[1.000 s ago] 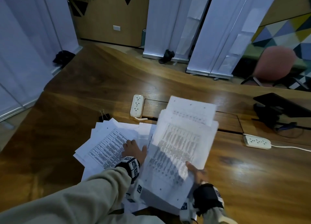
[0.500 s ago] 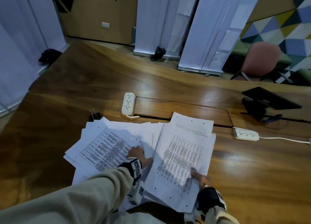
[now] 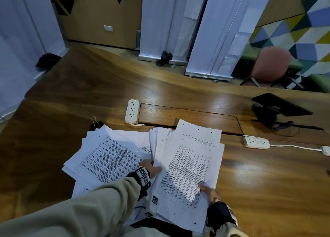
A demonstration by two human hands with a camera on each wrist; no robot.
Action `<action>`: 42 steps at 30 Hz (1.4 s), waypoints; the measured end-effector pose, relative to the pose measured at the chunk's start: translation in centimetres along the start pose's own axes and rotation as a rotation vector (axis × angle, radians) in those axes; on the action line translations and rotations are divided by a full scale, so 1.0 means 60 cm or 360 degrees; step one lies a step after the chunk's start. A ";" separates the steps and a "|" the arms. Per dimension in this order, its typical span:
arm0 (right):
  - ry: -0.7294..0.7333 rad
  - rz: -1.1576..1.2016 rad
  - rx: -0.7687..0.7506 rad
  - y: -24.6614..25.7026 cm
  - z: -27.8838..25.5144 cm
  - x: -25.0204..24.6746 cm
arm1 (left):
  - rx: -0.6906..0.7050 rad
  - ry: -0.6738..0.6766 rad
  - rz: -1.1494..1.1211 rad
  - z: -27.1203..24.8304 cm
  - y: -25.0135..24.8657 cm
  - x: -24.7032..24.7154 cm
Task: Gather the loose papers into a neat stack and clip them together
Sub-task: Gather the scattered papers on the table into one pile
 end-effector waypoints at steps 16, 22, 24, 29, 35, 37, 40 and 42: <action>-0.0150 -0.0610 -0.0015 0.004 0.058 0.018 | 0.0799 -0.0317 -0.0395 -0.073 -0.104 -0.257; -0.0045 -0.0771 -0.0062 0.001 0.089 0.016 | 0.0854 -0.0391 -0.0719 -0.085 -0.133 -0.239; -0.0009 -0.0677 -0.0143 0.045 0.012 0.028 | 0.0801 -0.0358 -0.0881 -0.072 -0.127 -0.226; -0.0106 -0.0061 -0.0130 0.041 0.012 0.016 | 0.0365 -0.0180 -0.0557 -0.026 -0.079 -0.131; -0.0079 -0.0050 -0.0175 0.025 0.030 0.031 | 0.0189 -0.0132 0.0264 -0.023 -0.024 -0.002; -0.0076 -0.0172 -0.0242 0.044 0.002 0.033 | 0.0243 -0.0023 0.0437 -0.024 -0.026 0.021; 0.0016 -0.0227 -0.0341 0.052 -0.010 0.032 | 0.0224 -0.0082 0.0486 -0.022 -0.028 0.009; 0.0136 -0.0019 -0.0434 0.066 -0.017 0.034 | 0.0190 -0.0176 0.0117 -0.024 -0.032 -0.024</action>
Point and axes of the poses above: each hand's wrist, its own z-axis towards the middle knuckle, its own x-axis out of the palm, y = z × x, the point moved 6 cm from there along z, towards the middle knuckle, and after that the axes turned 5 degrees about -x, right-handed, at the moved point
